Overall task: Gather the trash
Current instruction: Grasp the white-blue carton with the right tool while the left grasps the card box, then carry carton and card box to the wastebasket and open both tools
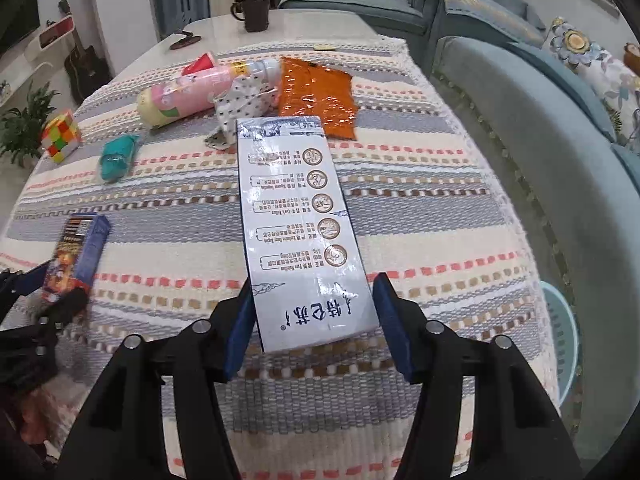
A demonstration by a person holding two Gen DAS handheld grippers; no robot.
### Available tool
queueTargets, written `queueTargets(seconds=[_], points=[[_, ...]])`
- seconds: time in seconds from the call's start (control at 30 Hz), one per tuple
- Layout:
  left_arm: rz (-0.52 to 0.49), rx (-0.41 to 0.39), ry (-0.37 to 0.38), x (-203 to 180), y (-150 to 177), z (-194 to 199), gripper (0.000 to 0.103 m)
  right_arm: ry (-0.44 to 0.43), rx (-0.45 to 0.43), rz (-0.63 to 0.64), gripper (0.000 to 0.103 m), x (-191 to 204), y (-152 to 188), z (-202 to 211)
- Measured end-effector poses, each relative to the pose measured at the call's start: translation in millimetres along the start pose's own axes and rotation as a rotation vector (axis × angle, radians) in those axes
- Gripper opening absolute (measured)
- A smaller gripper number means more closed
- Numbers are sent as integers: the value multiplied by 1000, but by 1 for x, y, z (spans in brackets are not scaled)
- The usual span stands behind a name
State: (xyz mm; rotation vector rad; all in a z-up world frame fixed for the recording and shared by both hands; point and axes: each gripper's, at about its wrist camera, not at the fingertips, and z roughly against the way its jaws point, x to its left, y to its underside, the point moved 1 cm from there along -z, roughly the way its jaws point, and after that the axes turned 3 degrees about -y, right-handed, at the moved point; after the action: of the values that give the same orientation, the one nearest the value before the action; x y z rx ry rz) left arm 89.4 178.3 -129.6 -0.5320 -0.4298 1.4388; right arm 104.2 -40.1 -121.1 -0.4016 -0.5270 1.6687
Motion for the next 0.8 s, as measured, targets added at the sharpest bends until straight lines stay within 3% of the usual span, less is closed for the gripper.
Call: queueTargets(seconds=[0.07,0.13,0.27,0.37,0.43,0.47,0.5,0.57,0.63,0.8], points=[[45,7,22,4,-2,1,74,-83,-12,-4,70,1,0,4],[100,7,27,9,-3,0,86,-96,-45,14,77,1,-3,9],[171,24,-23,8,-9,-6,86,-68,-62,59,77,5,-16,5],[153,59,-91,-2,-14,-10,83,-43,-41,83,77,4,-28,-8],[117,70,-162,-10,-17,-13,68,-42,-23,85,77,3,-32,-16],[100,70,-188,-13,-18,-14,65,-48,-12,81,76,1,-33,-20],[88,67,-199,-15,-19,-14,58,-60,-5,73,68,1,-34,-23],[76,60,-173,-18,-21,-14,58,-108,20,51,53,-2,-35,-29],[73,48,-171,-23,-23,-14,57,-116,0,36,53,-4,-36,-27],[94,-33,-14,-41,-39,2,57,-125,-74,-8,52,-22,-36,-1]])
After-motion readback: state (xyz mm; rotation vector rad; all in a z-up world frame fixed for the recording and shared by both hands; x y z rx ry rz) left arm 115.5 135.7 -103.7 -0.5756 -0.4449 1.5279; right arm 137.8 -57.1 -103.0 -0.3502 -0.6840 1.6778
